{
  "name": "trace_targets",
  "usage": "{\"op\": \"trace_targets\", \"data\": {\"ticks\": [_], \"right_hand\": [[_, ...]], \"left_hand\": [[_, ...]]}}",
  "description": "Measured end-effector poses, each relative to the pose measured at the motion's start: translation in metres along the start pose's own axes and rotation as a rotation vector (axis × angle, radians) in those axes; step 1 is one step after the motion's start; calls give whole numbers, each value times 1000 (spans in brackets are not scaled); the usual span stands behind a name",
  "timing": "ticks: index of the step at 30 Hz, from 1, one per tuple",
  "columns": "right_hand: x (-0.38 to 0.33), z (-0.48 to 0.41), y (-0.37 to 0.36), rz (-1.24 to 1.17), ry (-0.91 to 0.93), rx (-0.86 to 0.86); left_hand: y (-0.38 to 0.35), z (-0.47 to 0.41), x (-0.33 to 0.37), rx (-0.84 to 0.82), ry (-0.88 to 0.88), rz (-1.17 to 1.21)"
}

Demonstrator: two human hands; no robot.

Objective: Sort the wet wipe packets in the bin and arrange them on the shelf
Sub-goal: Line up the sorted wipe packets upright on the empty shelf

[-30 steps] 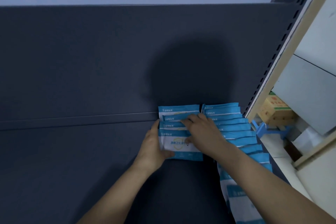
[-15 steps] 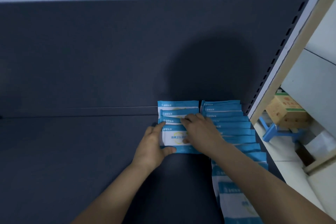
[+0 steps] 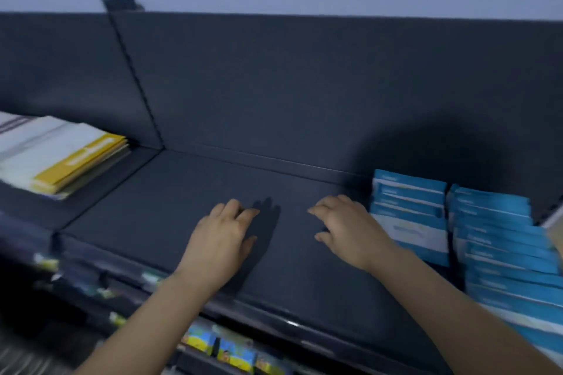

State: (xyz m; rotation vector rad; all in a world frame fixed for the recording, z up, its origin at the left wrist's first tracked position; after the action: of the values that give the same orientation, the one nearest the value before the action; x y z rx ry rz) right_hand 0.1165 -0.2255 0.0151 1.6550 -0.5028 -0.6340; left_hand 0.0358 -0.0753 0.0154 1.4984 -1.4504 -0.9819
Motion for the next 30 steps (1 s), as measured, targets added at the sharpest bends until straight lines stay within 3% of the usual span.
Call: {"op": "trace_targets", "data": {"ticks": [4, 9, 17, 23, 30], "right_hand": [[-121, -36, 1, -39, 162, 56], [-327, -71, -15, -107, 367, 90], [-627, -68, -82, -188, 772, -73], [-759, -73, -124, -222, 955, -163], [-850, -138, -179, -230, 1013, -247]], "left_hand": [[49, 88, -101, 53, 108, -153], [117, 245, -246, 85, 401, -268], [205, 501, -384, 18, 864, -410], [214, 613, -430, -10, 1124, -410], [201, 637, -520, -40, 1232, -403]]}}
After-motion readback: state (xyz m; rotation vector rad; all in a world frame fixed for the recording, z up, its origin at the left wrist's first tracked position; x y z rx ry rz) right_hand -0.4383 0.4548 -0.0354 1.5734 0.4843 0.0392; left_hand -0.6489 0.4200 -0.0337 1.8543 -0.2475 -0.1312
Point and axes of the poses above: each hand's wrist, its own z-axis away from the middle knuckle, its own y-axis out of the back of the hand, x = y × z, the point moved 8 cm from there along -z, towards the middle knuckle, and after that the axes turned 5 degrees about x, right-handed, at the moved point
